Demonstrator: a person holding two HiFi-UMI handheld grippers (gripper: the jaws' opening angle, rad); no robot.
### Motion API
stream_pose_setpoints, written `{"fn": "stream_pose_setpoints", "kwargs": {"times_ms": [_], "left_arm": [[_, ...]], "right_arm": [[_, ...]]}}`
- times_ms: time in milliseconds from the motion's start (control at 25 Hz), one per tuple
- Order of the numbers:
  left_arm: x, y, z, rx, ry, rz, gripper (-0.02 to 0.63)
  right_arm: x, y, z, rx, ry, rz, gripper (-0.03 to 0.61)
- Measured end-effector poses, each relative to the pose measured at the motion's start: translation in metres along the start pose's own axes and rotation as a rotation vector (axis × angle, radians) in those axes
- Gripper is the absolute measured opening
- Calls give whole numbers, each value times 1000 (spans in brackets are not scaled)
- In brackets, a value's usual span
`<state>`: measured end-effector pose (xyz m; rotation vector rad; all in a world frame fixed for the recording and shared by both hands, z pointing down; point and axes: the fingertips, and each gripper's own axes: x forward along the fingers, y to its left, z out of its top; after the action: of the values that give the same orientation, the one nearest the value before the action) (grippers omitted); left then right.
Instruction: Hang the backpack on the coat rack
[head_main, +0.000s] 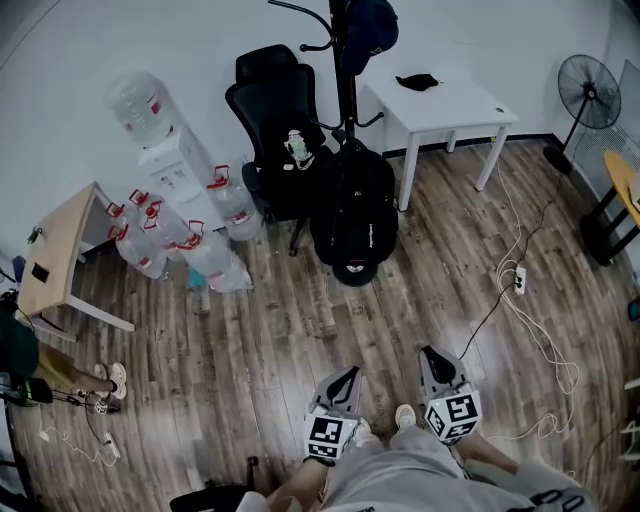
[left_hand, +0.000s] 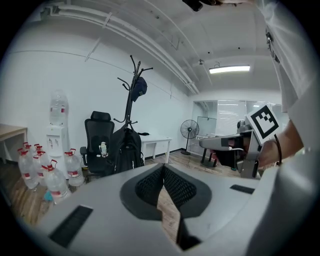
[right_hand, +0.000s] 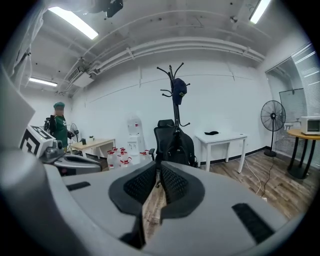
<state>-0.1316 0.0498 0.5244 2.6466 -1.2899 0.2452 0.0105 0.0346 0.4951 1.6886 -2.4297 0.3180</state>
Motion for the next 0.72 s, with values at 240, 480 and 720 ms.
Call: {"fn": "stream_pose_setpoints", "kwargs": {"times_ms": [240, 480, 720], "left_arm": [[1, -24, -4, 8, 3, 26, 11], [-3, -42, 28, 42, -58, 192, 9], [-10, -76, 50, 8, -101, 273, 9]], "right_arm": [[-29, -26, -6, 27, -29, -35, 37], [-70, -62, 7, 54, -76, -13, 37], [-113, -100, 10, 86, -108, 56, 37]]}}
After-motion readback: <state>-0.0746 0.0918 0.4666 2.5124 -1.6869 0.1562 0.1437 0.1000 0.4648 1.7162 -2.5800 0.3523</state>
